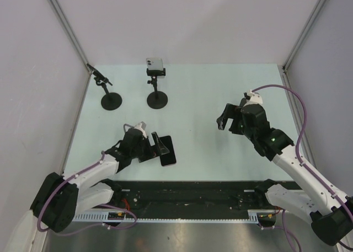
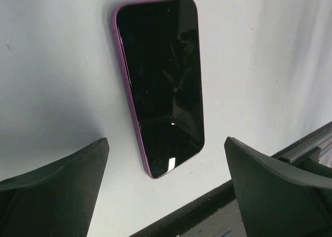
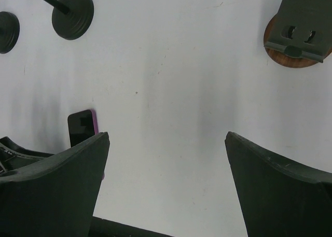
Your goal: Remove the phone from the phone stand
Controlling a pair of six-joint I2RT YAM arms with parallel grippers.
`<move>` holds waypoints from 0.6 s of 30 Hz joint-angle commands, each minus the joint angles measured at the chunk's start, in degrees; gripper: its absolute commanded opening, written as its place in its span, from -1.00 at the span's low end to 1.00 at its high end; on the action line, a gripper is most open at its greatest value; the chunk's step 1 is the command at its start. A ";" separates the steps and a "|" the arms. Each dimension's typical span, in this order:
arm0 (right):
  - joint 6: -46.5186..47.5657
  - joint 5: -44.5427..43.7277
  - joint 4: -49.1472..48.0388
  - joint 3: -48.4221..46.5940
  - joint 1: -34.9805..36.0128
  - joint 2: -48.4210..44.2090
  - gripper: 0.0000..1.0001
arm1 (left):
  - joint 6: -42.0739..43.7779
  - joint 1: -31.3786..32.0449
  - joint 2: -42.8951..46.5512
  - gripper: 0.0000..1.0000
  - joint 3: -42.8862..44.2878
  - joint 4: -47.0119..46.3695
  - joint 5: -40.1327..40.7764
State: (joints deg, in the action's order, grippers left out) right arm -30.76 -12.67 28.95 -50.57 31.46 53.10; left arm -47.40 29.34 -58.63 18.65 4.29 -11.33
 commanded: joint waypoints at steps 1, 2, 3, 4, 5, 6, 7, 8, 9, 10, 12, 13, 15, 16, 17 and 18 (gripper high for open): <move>1.58 -1.49 -0.03 -0.24 -0.35 -1.60 1.00 | 4.50 0.01 -5.52 1.00 5.67 3.18 3.86; 1.84 -1.57 -0.03 -0.23 -0.44 -1.60 0.99 | 4.94 -0.07 -8.14 0.99 6.56 3.26 4.30; 1.76 -1.57 0.05 -0.23 -0.52 -1.86 1.00 | 5.38 0.01 -9.38 0.99 7.44 3.26 4.65; 1.85 -1.66 0.05 -0.23 -0.53 -1.86 0.99 | 6.17 -0.07 -10.53 1.00 9.10 3.26 4.91; 2.11 -1.57 0.23 -0.23 -0.70 -2.12 0.99 | 6.44 0.01 -12.97 1.00 9.81 3.26 5.09; 2.11 -1.66 0.40 -0.23 -0.79 -2.21 0.99 | 6.61 0.01 -14.04 0.99 10.60 3.18 5.01; 2.20 -1.66 0.49 -0.23 -0.88 -2.47 0.99 | 6.96 -0.07 -15.27 1.00 11.92 3.26 4.74; 2.37 -1.66 0.58 -0.32 -1.05 -2.56 1.00 | 6.97 0.01 -17.11 1.00 12.54 3.18 4.31; 2.46 -1.66 0.84 -0.24 -1.14 -2.74 0.99 | 7.05 0.10 -18.09 1.00 13.07 3.18 4.13; 2.64 -1.66 0.93 -0.23 -1.49 -2.91 0.99 | 7.40 0.10 -18.79 1.00 13.94 3.18 3.78; 2.90 -1.66 1.28 -0.23 -1.84 -3.00 1.00 | 7.93 0.28 -20.46 1.00 14.74 3.18 3.42; 3.08 -1.49 1.28 -0.23 -2.02 -3.00 1.00 | 8.54 0.36 -20.73 1.00 15.35 3.26 3.42; 3.43 -1.40 1.28 -0.32 -2.55 -3.00 0.99 | 9.16 0.71 -21.26 1.00 15.97 3.26 3.42; 3.34 -1.22 1.28 -0.32 -2.72 -2.92 1.00 | 9.60 0.98 -21.61 1.00 16.50 3.26 3.34; 3.52 -1.13 1.28 -0.24 -2.90 -2.83 0.99 | 9.78 0.98 -21.79 1.00 16.85 3.18 3.25; 3.69 -0.78 1.02 -0.23 -3.16 -2.74 1.00 | 9.95 1.15 -21.96 1.00 17.20 3.26 3.07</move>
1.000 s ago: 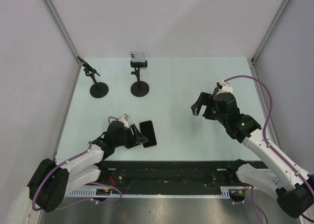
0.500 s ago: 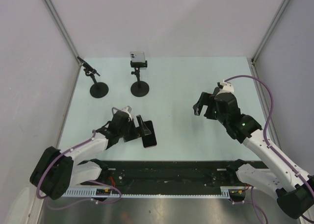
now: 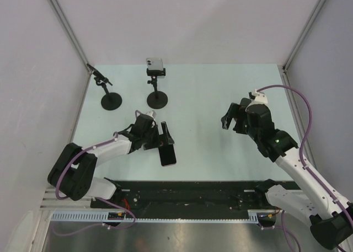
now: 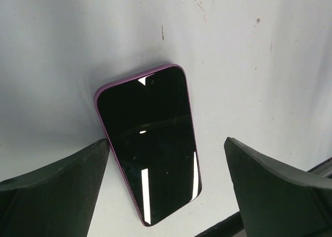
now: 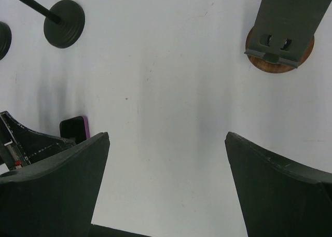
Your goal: Remove the phone from the phone stand
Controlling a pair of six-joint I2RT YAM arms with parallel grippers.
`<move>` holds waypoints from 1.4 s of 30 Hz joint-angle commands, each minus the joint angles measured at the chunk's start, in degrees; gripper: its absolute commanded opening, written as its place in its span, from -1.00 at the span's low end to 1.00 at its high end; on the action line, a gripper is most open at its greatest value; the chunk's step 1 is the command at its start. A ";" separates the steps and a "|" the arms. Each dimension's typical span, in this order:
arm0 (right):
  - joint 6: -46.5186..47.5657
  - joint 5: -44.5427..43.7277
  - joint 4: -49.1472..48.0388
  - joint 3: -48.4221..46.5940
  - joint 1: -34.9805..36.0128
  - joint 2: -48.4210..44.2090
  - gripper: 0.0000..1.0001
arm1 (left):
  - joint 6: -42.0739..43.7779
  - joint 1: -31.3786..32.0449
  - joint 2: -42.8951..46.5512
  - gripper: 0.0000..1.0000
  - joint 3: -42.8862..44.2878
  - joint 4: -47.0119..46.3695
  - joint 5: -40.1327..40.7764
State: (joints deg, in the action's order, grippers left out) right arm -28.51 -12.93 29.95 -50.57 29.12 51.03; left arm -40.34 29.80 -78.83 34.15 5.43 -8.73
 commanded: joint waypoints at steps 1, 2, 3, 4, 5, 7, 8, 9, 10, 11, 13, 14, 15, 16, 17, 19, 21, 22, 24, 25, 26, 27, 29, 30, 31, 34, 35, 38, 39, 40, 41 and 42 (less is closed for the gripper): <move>1.44 -0.26 -0.16 -0.23 -1.00 -0.58 1.00 | 3.24 1.04 -2.38 1.00 2.40 2.04 0.30; 1.44 -0.26 -0.16 -0.23 -1.09 -0.40 0.99 | 3.42 1.31 -2.64 1.00 2.85 2.04 0.29; 1.44 0.01 -0.25 -0.23 -1.26 -0.31 0.99 | 3.60 1.66 -3.00 1.00 3.20 2.13 0.21; 1.53 0.10 -0.33 -0.23 -1.26 -0.31 1.00 | 3.95 2.10 -3.61 1.00 3.99 2.04 0.21; 1.62 0.18 -0.42 -0.32 -1.35 -0.23 0.99 | 4.04 2.36 -4.05 1.00 4.34 2.04 0.21; 1.62 0.27 -0.60 -0.23 -1.44 -0.14 1.00 | 4.04 3.06 -4.49 1.00 5.04 2.13 0.29; 1.79 0.36 -0.51 -0.23 -1.44 -0.14 0.99 | 3.86 3.16 -4.93 1.00 5.31 2.04 0.38; 1.71 0.27 -0.42 -0.23 -1.53 -0.22 0.99 | 3.69 3.24 -5.02 1.00 5.49 2.04 0.47; 1.79 0.19 -0.34 -0.32 -1.61 -0.31 1.00 | 3.25 3.51 -5.02 1.00 5.49 2.04 0.99; 1.88 0.18 -0.25 -0.24 -1.61 -0.31 1.00 | 2.90 3.42 -4.76 1.00 5.40 2.04 1.26; 1.97 0.10 -0.07 -0.32 -1.70 -0.49 1.00 | 2.20 3.51 -4.15 1.00 4.88 2.13 1.87; 2.14 0.10 -0.07 -0.24 -1.79 -0.49 1.00 | 1.93 3.42 -3.71 1.00 4.70 1.95 2.75; 2.23 -0.43 0.19 -0.23 -1.88 -0.49 0.99 | 1.41 3.42 -2.22 1.00 4.44 2.13 3.02; 2.23 -0.78 0.28 -0.23 -1.88 -0.57 0.99 | 1.23 3.51 -1.43 1.00 3.91 2.21 3.54; 2.41 -1.13 0.45 -0.23 -1.97 -0.40 0.99 | 1.14 3.42 -0.20 1.00 3.64 2.22 4.33; 2.67 -2.89 0.98 -0.23 -1.97 0.30 0.99 | 0.96 3.42 3.67 1.00 3.03 2.57 5.39; 2.93 -4.72 1.16 -0.23 -2.05 0.83 1.00 | 1.57 3.42 8.13 1.00 2.94 3.61 6.62; 3.11 -5.52 1.16 -0.23 -2.14 1.27 0.99 | 1.93 3.42 9.73 1.00 3.11 4.06 7.14; 3.29 -7.10 0.55 -0.23 -2.58 2.67 1.00 | 3.76 3.42 12.80 1.00 3.46 5.63 7.85; 3.29 -7.63 0.28 -0.32 -2.84 3.20 1.00 | 4.73 3.33 15.52 1.00 4.25 6.25 8.11; 3.20 -8.07 -0.07 -0.50 -3.28 4.16 0.99 | 5.70 3.42 17.11 1.00 4.69 6.78 8.29; 3.20 -8.86 -0.42 -0.67 -4.24 4.78 1.00 | 8.14 3.33 18.35 1.00 5.13 7.83 8.55; 3.20 -9.31 -1.38 -1.11 -5.56 6.45 0.99 | 11.23 3.24 22.39 1.00 6.63 8.80 10.73; 3.03 -10.00 -1.83 -1.46 -6.87 8.37 1.00 | 14.90 3.16 23.79 1.00 6.89 9.07 11.45; 2.94 -10.10 -2.00 -1.90 -7.85 9.69 1.00 | 16.76 3.07 25.37 1.00 7.59 9.07 13.20; 2.84 -9.05 -3.32 -3.05 -11.01 14.53 0.99 | 23.53 3.07 31.35 1.00 9.35 9.25 16.80; 3.20 -8.52 -4.54 -3.31 -11.80 15.76 0.99 | 25.12 3.07 34.32 1.00 9.53 9.25 17.77; 3.20 -9.65 -6.66 -4.89 -14.00 20.33 0.99 | 30.39 2.98 38.47 1.00 9.97 9.16 21.81; 2.94 -10.01 -7.36 -5.15 -14.62 21.21 0.99 | 33.10 2.98 40.75 1.00 9.71 9.16 22.61; 2.94 -10.10 -8.24 -5.24 -15.23 22.87 1.00 | 34.43 2.98 41.99 1.00 8.92 9.16 23.66; 2.76 -9.84 -9.73 -5.33 -16.11 23.67 0.99 | 35.58 2.98 42.96 1.00 8.31 9.16 25.85; 2.85 -9.40 -10.35 -5.42 -16.55 24.29 1.00 | 37.42 2.98 44.19 1.00 7.69 8.98 26.74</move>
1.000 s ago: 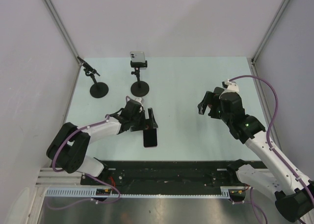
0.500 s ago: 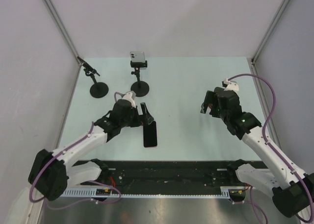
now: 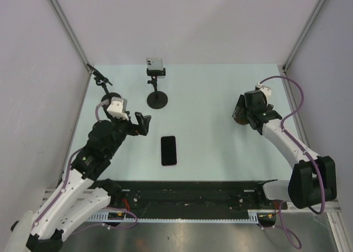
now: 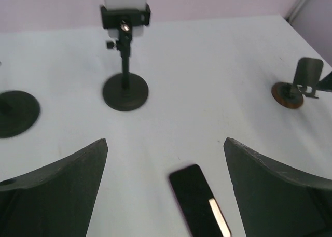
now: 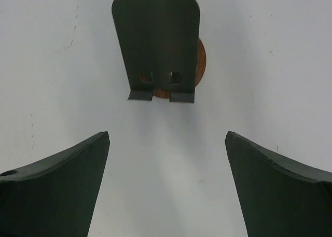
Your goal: Remove the phone from the phone stand
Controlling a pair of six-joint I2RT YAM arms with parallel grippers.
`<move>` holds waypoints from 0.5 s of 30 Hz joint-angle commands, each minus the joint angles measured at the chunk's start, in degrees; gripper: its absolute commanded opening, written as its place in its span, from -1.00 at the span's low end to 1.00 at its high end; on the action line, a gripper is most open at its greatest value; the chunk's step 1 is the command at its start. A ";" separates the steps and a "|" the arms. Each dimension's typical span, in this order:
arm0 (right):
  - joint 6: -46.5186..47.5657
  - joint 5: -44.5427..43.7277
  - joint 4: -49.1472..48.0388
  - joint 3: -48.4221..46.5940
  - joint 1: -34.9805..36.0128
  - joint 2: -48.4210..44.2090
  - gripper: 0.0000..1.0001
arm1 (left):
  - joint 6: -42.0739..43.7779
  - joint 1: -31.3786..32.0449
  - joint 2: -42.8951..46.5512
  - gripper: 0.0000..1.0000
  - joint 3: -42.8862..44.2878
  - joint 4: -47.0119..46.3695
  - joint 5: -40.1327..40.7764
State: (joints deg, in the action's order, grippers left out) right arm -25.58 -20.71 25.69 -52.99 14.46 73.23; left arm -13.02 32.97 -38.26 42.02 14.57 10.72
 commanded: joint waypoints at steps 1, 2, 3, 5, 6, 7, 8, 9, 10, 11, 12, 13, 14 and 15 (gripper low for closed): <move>0.09 -1.61 -6.88 -3.26 -2.15 3.40 0.99 | 10.64 -0.19 4.07 0.99 -1.23 -0.24 8.17; 0.27 -1.88 -8.02 -3.34 -2.33 4.02 0.99 | 10.03 -0.19 4.59 1.00 -1.85 -0.33 9.13; 0.79 -1.97 -8.72 -3.52 -2.42 4.72 0.99 | 9.16 -0.19 6.08 0.99 -2.46 -0.42 9.06; 1.06 -2.67 -10.39 -4.22 -2.85 7.00 1.00 | 7.92 -0.19 7.23 1.00 -4.75 -1.55 7.31; 0.98 -2.76 -10.83 -4.49 -3.20 7.80 0.99 | 9.40 -0.10 7.58 1.00 -4.58 -1.65 5.38; 0.89 -2.84 -11.19 -4.84 -3.64 8.67 0.99 | 9.33 -0.10 8.20 1.00 -4.49 -1.56 6.32; 0.80 -1.45 -12.32 -5.36 -4.08 10.34 1.00 | 8.98 -0.10 8.46 1.00 -4.49 -1.73 7.64; 1.06 -0.31 -13.03 -5.72 -4.96 11.05 0.99 | 9.06 -0.10 8.73 1.00 -4.49 -1.74 8.61; 1.58 0.83 -14.25 -6.07 -5.14 11.93 1.00 | 8.97 -0.10 8.73 1.00 -4.58 -1.65 8.62; 1.50 1.98 -14.70 -6.59 -5.32 13.24 0.99 | 8.97 -0.01 8.73 1.00 -4.67 -1.73 8.35; 1.41 2.08 -14.97 -7.03 -5.32 14.04 0.99 | 8.97 0.16 8.56 1.00 -4.84 -1.74 7.48; 0.89 1.47 -15.23 -7.21 -5.32 14.83 0.99 | 8.97 0.51 8.29 1.00 -4.84 -1.65 7.47; 0.63 0.94 -15.41 -7.30 -5.32 16.05 0.99 | 9.23 1.21 8.12 1.00 -4.76 -1.73 7.56; 0.54 0.85 -15.67 -7.39 -5.49 16.67 1.00 | 9.32 1.48 7.94 1.00 -4.67 -1.74 7.21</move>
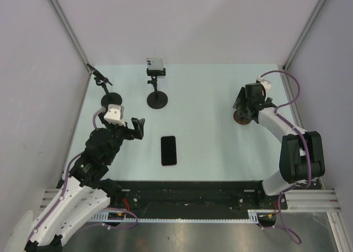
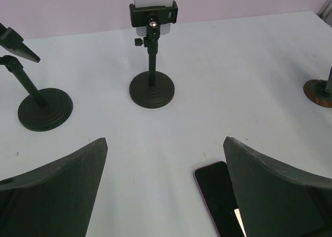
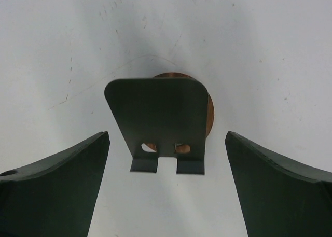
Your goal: Remove the phone from the phone stand
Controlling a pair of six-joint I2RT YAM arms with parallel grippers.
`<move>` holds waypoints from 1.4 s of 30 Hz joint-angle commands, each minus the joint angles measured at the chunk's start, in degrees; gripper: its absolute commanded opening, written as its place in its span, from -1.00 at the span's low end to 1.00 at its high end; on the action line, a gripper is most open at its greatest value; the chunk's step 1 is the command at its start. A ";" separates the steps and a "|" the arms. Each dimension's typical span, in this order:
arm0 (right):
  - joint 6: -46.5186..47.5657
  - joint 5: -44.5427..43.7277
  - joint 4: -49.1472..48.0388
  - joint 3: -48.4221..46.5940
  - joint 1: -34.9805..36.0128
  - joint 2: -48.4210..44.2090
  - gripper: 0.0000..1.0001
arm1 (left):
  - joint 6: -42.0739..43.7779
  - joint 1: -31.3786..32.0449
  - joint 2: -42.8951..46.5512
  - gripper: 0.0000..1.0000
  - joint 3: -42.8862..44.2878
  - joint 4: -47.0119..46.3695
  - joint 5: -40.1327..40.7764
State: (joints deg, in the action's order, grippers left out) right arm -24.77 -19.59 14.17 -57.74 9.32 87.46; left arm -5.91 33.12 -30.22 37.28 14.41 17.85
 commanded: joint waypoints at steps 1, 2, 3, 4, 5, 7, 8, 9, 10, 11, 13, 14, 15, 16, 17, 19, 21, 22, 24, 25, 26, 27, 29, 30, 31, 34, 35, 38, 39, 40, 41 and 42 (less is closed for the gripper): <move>-0.36 -0.01 -5.02 -2.65 -0.44 3.06 0.99 | 2.13 1.33 -0.19 1.00 0.08 -1.58 -0.09; 0.42 0.17 -5.47 -2.65 -0.45 3.76 0.99 | 2.31 1.33 -0.28 1.00 0.08 -1.67 -0.09; 1.04 0.17 -5.82 -2.82 -0.45 4.81 1.00 | 2.48 1.33 -0.19 1.00 0.08 -1.67 -0.01; 1.57 0.17 -6.52 -2.82 -0.36 5.52 0.99 | 2.66 1.33 -0.37 1.00 0.08 -1.76 0.95; 2.18 -0.18 -6.53 -3.00 -0.36 6.05 0.90 | 2.83 1.33 -0.72 1.00 0.08 -1.76 1.48; 3.23 -0.79 -6.70 -3.96 -0.62 7.11 0.74 | 3.01 1.24 -1.33 1.00 -0.01 -1.67 2.80; 5.42 -0.71 -7.14 -4.14 -0.71 7.20 0.47 | 3.45 1.24 -2.12 1.00 -0.10 -1.67 2.90; 6.48 -0.62 -7.75 -4.31 -0.80 7.28 0.32 | 3.63 1.24 -2.47 1.00 -0.10 -1.76 2.90; 7.89 -0.19 -8.63 -4.92 -1.14 7.37 0.17 | 3.71 1.24 -3.09 1.00 -0.01 -1.85 2.90; 9.20 0.25 -8.99 -5.45 -1.41 7.63 -0.11 | 3.98 1.33 -3.70 1.00 0.16 -1.93 2.63; 13.95 2.79 -10.30 -7.12 -1.94 8.95 -0.30 | 4.59 1.24 -5.02 0.99 0.25 -1.85 2.46; 15.27 3.76 -10.92 -7.74 -2.64 9.48 -0.48 | 4.85 1.24 -5.29 1.00 0.25 -1.85 2.63; 18.24 4.99 -11.71 -8.35 -3.16 10.00 -0.56 | 5.03 1.24 -5.46 1.00 0.08 -1.93 3.07; 19.49 8.14 -13.02 -9.23 -3.78 11.49 -0.61 | 5.47 1.24 -5.38 1.00 -0.01 -1.93 3.51; 20.81 9.39 -13.47 -11.33 -5.09 12.29 -0.65 | 5.56 1.24 -5.20 1.00 -0.19 -2.20 4.64; 24.05 13.59 -13.56 -14.23 -6.33 14.39 -0.70 | 5.74 1.15 -4.94 1.00 -0.71 -2.55 5.62; 24.77 16.33 -13.56 -19.59 -7.99 18.17 -0.73 | 5.74 0.98 -4.94 1.00 -1.15 -2.72 6.15; 27.47 18.95 -13.38 -21.44 -8.35 19.49 -0.73 | 7.04 0.89 -5.20 1.00 -1.24 -2.99 6.15; 28.29 22.48 -10.77 -28.35 -8.88 24.50 -0.73 | 7.32 0.72 -5.64 1.00 -1.42 -3.25 6.41; 28.55 23.28 -9.53 -31.18 -8.88 26.60 -0.73 | 7.49 0.54 -5.99 1.00 -1.42 -3.51 6.50; 28.82 24.33 -8.30 -33.65 -8.88 29.84 -0.71 | 7.58 0.45 -6.60 1.00 -1.42 -3.34 6.50; 28.82 26.17 -5.68 -38.72 -10.54 31.70 -0.70 | 7.67 0.28 -7.04 1.00 -1.42 -3.60 6.59; 28.47 27.32 -3.64 -42.62 -10.90 34.34 -0.60 | 7.67 0.10 -8.01 1.00 -1.42 -3.52 6.68; 28.38 27.94 -2.50 -45.86 -11.17 36.71 -0.54 | 7.76 0.01 -8.10 1.00 -1.42 -3.60 6.59; 28.20 28.21 -1.96 -46.93 -11.34 37.60 -0.49 | 7.76 0.01 -8.28 1.00 -1.42 -3.52 6.15; 27.33 29.52 -1.34 -49.05 -11.78 39.54 -0.30 | 7.58 -0.08 -8.98 1.00 -1.33 -3.52 5.62; 27.15 29.79 -1.34 -49.05 -11.87 39.80 -0.14 | 7.41 -0.08 -9.07 1.00 -1.16 -3.52 5.45; 27.32 30.23 -0.64 -48.96 -12.05 40.07 0.21 | 6.27 -0.17 -10.73 1.00 -0.37 -3.34 3.16; 27.50 30.14 -0.55 -48.79 -12.05 39.89 0.29 | 4.18 -0.08 -11.26 1.00 -0.10 -3.34 2.72; 27.59 30.14 -0.46 -48.18 -12.13 39.81 0.47 | 3.20 -0.16 -11.79 1.00 0.25 -3.25 2.02; 27.67 30.32 -0.64 -47.65 -12.22 39.54 0.57 | 2.40 -0.08 -12.58 1.00 0.95 -2.99 1.41; 27.85 30.49 -0.47 -47.30 -12.31 38.85 0.65 | 0.92 -0.16 -13.89 1.00 1.39 -2.64 0.62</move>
State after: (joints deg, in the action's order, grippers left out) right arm 2.22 9.15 14.28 -103.63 -2.59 127.83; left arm -1.56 33.32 -41.45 36.32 12.71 21.85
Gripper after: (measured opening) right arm 0.764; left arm 0.996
